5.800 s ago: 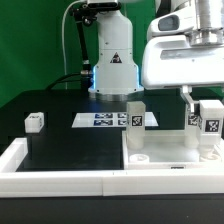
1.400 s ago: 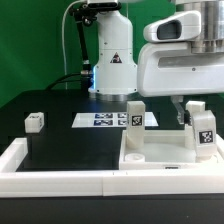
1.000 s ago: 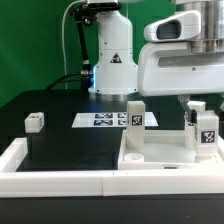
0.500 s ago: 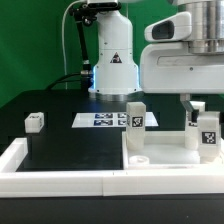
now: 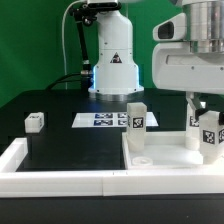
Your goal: Assemble square table
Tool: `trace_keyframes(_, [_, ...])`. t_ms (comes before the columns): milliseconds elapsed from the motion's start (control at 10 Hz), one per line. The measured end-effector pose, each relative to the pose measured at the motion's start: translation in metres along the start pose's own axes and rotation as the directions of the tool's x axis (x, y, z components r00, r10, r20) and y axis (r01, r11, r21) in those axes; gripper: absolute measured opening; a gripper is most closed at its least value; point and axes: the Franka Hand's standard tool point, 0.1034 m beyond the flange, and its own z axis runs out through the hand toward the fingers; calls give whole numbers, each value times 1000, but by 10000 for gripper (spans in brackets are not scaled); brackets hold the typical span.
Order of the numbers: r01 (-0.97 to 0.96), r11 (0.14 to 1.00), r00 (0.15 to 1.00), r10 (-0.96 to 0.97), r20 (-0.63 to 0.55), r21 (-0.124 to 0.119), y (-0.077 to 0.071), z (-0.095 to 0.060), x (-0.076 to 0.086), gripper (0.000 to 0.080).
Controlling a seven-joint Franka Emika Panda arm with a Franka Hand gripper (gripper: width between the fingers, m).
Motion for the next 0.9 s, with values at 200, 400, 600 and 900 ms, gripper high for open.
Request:
trace_keyframes(200, [-180,984,984,180,0,0,-2,0,-4,291])
trace_keyframes(400, [-318,948,948,318,5,-1,-2,0,-4,291])
trace_keyframes(600, [-317,948,948,317,5,-1,-2,0,-4,291])
trace_keyframes(900, [-177,984,984,177,5,1,-3,0,-4,615])
